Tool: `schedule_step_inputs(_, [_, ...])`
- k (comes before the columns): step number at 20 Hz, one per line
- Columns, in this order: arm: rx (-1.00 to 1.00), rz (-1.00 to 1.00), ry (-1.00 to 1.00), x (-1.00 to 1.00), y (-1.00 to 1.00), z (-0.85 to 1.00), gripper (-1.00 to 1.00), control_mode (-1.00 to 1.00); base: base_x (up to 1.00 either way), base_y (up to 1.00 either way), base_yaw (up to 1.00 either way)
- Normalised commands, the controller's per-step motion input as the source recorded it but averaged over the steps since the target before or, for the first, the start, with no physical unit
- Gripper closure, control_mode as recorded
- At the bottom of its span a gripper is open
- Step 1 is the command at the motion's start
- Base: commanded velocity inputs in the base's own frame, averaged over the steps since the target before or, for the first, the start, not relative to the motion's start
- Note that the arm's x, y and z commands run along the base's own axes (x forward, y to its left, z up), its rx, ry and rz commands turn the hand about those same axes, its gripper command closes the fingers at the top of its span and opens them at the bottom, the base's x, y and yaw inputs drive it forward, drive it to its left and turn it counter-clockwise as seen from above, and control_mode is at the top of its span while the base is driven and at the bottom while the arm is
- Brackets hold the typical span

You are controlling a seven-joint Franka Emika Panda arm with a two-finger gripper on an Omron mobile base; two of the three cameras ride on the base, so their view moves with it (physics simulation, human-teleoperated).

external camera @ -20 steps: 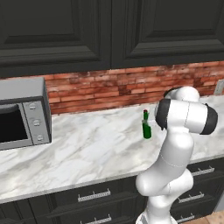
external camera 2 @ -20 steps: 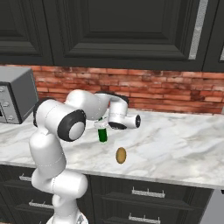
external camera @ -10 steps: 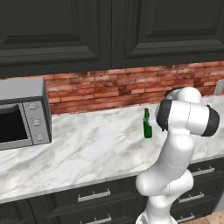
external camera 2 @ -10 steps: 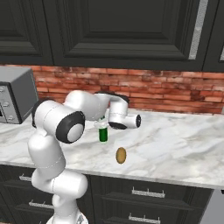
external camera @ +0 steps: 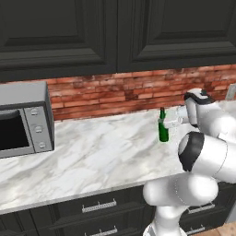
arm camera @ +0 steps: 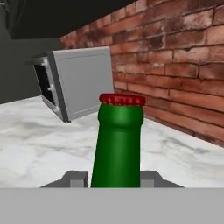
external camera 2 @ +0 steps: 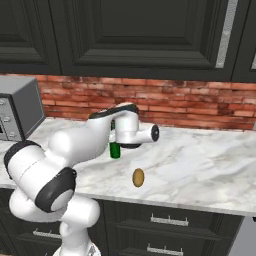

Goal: Place the beers on the top shelf of the fridge to keep them out of children's reach, and place the potato on lower shelves for easy access.

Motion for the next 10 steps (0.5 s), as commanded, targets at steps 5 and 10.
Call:
schedule_step_inputs(5, [-0.15,-0.31,0.00,-0.57,0.65,0.63,1.00,-1.00,0.00,0.00,0.00])
schedule_step_inputs(10, [-0.14,-0.30,0.03,-0.41,0.80,0.53,1.00,-1.00,0.00,0.00,0.00])
